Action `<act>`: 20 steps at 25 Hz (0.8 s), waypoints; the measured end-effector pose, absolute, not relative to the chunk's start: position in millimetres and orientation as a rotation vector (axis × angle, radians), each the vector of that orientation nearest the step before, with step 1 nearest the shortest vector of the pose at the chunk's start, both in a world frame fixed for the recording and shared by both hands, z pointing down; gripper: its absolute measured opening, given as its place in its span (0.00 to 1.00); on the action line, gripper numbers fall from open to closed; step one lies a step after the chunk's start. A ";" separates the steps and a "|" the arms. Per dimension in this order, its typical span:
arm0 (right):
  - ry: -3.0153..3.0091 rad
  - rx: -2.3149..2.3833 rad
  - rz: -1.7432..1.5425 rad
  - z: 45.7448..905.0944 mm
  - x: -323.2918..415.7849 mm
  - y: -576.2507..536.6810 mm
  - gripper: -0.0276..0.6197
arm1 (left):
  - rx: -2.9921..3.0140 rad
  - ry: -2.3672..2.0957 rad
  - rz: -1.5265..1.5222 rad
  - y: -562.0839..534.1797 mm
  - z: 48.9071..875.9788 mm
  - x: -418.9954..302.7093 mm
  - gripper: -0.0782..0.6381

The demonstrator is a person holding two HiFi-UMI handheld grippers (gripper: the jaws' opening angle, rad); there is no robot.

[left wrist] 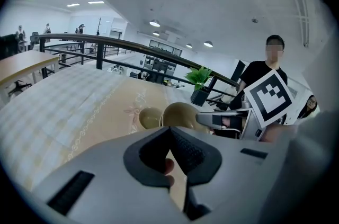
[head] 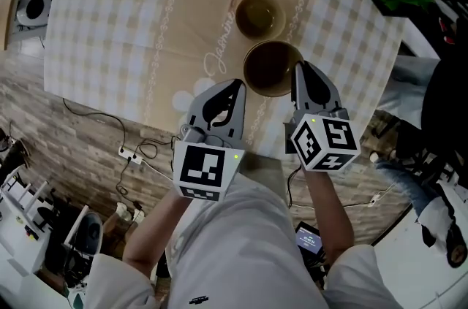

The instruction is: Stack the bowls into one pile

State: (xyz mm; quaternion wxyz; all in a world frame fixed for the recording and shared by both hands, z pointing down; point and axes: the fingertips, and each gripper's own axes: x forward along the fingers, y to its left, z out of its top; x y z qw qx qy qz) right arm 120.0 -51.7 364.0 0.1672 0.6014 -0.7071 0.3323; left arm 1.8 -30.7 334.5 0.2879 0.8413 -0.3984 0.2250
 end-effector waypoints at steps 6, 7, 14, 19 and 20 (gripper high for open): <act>-2.007 1.762 0.932 364.7 118.8 -76.5 0.11 | 2.260 -1.059 0.606 -50.5 336.7 -4.5 0.13; -2.007 1.768 0.929 365.5 116.4 -81.4 0.11 | 2.257 -1.061 0.604 -54.8 338.0 -7.5 0.13; -1.983 1.810 0.928 376.1 117.6 -103.7 0.11 | 2.246 -1.058 0.601 -72.4 348.8 -11.1 0.13; -1.966 1.835 0.912 381.8 117.8 -118.0 0.11 | 2.241 -1.064 0.597 -83.4 356.7 -15.5 0.13; -1.961 1.838 0.909 383.0 117.6 -120.5 0.11 | 2.238 -1.065 0.594 -85.4 357.9 -16.4 0.13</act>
